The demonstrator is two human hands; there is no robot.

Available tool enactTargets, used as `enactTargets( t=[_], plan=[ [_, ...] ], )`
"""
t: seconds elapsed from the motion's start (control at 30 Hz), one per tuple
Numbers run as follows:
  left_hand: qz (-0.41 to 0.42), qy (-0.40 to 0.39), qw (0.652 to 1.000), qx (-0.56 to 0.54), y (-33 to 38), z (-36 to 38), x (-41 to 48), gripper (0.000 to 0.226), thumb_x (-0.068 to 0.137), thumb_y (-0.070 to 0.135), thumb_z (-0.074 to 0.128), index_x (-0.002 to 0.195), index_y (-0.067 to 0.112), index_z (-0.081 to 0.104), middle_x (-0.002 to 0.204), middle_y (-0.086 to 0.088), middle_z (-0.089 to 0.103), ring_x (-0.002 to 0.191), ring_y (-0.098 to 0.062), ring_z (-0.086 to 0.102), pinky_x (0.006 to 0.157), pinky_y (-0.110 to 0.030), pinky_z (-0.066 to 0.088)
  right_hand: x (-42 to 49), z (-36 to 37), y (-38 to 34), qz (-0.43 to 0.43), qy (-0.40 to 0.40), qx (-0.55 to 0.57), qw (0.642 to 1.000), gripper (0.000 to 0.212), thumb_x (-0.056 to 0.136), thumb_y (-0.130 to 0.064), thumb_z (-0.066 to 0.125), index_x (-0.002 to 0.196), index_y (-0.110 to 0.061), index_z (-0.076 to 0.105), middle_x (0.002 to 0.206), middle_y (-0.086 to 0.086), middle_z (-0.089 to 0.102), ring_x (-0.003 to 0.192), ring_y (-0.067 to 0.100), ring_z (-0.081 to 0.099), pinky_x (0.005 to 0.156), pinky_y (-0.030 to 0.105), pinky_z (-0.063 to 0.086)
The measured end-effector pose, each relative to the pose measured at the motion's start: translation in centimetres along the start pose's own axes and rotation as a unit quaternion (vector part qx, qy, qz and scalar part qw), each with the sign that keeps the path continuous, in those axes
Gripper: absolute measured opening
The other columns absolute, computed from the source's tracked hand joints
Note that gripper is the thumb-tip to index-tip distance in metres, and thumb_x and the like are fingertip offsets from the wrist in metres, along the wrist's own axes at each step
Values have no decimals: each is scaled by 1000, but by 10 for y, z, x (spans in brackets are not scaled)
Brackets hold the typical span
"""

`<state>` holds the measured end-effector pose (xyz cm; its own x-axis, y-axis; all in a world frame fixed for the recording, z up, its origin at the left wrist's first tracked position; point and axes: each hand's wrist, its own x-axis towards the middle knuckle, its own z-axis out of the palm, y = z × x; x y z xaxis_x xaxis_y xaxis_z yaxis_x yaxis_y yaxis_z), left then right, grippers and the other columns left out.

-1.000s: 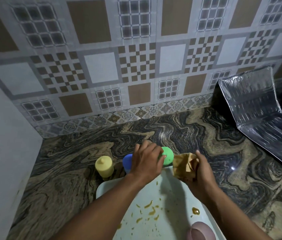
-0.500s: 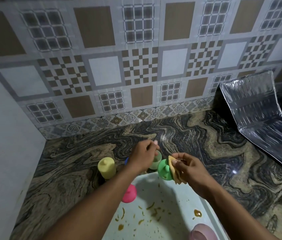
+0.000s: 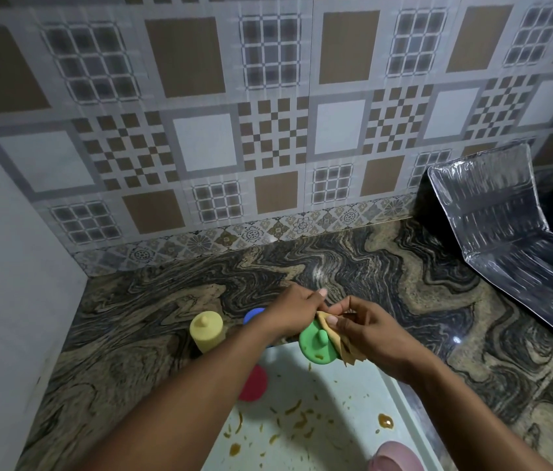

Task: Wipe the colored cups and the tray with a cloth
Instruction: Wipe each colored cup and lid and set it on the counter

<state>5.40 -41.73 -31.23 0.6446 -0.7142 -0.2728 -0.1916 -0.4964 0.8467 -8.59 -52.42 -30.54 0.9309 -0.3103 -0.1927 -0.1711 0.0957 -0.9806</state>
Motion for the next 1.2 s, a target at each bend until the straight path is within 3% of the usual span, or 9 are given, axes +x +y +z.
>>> enactTargets(
  t=[0.2,0.37,0.6,0.73,0.87,0.93,1.07,1.13,1.2],
  plan=[
    [75,118,987,-81,4,13,6,40,107,28,43,72,22,60,61,6,54,57,-10,48,63,-28,39,2,1,8,-13,50,123,991,36,84,-17,69,107,9,56,70,22,58,53,25,51,47,31,45],
    [37,247,950,-189,-10,20,11,36,107,31,42,75,20,54,65,0,52,60,-18,47,64,-33,42,-3,23,26,-1,107,266,958,20,91,-9,63,107,1,59,77,18,66,58,21,61,48,28,51],
    [-60,-7,982,-179,6,-1,-4,54,105,51,37,74,16,64,55,-3,54,46,-14,47,48,-20,37,0,5,2,39,36,165,985,18,86,-11,67,97,0,57,74,17,63,53,22,56,43,28,46],
    [52,187,965,-176,16,12,4,47,107,34,42,65,18,56,52,8,56,50,-11,45,59,-29,37,7,17,-6,7,77,214,974,9,95,-4,59,102,1,57,74,16,65,55,21,60,46,29,50],
    [6,395,891,-224,13,21,0,45,108,35,39,92,2,66,89,-22,68,82,-35,63,66,-31,38,10,43,17,14,190,330,925,19,97,-7,58,113,3,57,92,24,69,78,28,65,68,37,53],
    [-39,342,914,-215,4,23,0,47,106,42,40,89,6,65,86,-16,67,79,-32,61,66,-32,39,9,45,21,41,200,323,924,20,99,-8,57,114,4,58,96,26,70,82,31,65,66,36,51],
    [-91,93,966,-223,-4,-1,4,62,99,62,43,66,14,66,68,-10,64,62,-22,58,65,-31,46,6,25,1,70,111,188,973,9,98,-7,56,104,0,59,72,16,65,56,21,58,47,29,44],
    [-52,100,979,-167,6,-6,4,56,102,53,45,64,16,65,66,-7,64,62,-21,58,67,-31,45,9,25,-5,53,100,174,978,9,98,-8,58,102,0,59,75,18,62,57,23,56,47,29,44],
    [-1,196,970,-145,18,0,3,50,105,41,44,64,18,60,64,-4,61,61,-20,55,67,-31,43,12,34,-3,34,139,218,965,12,98,-8,57,106,2,59,84,22,65,66,25,60,55,32,52]
  ],
)
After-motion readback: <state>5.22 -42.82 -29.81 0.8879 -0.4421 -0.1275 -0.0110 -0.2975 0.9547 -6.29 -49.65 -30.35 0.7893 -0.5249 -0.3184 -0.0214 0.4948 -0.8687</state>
